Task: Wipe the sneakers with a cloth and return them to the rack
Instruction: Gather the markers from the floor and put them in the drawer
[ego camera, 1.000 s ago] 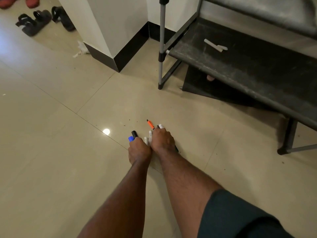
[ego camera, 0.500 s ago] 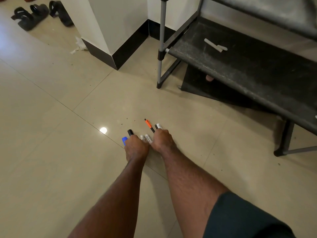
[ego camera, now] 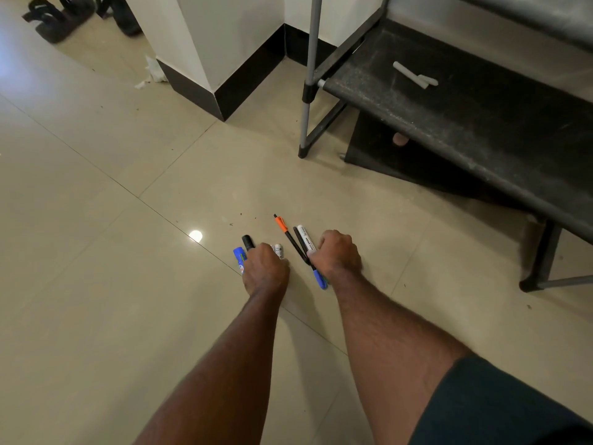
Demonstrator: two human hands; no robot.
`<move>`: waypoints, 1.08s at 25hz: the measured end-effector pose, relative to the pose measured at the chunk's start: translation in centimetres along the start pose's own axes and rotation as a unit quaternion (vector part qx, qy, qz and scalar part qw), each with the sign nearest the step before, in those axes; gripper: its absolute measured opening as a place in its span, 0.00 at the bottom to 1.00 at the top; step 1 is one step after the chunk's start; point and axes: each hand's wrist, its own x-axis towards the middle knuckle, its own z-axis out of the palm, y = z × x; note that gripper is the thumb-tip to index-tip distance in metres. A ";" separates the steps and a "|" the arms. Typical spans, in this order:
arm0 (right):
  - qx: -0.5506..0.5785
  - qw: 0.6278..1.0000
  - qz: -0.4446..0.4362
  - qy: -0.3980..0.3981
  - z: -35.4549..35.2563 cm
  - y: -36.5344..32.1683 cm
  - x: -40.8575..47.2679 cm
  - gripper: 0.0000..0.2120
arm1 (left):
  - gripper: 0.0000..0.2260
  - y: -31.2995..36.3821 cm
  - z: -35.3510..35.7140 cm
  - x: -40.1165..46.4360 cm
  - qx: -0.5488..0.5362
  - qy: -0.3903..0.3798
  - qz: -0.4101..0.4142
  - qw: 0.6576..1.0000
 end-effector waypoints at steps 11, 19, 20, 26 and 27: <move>0.044 0.999 0.004 -0.027 0.8 1.0 0.8 0.12 | 0.05 0.2 1.3 0.0 -0.003 0.001 0.038 0.999; 0.063 0.996 0.001 -0.067 -3.9 3.4 0.5 0.09 | 0.07 2.6 -3.5 0.0 0.024 -0.061 0.155 0.986; 0.085 0.994 0.007 -0.062 -6.0 3.8 0.4 0.09 | 0.07 4.3 -5.2 -0.3 0.026 -0.064 0.189 0.980; 0.110 0.994 0.000 -0.027 -20.6 6.7 -4.1 0.11 | 0.05 16.1 -14.7 -8.5 0.001 -0.072 0.343 0.936; 0.101 0.995 -0.003 -0.016 -23.4 7.3 -5.9 0.11 | 0.06 17.8 -16.3 -10.8 -0.007 -0.071 0.363 0.929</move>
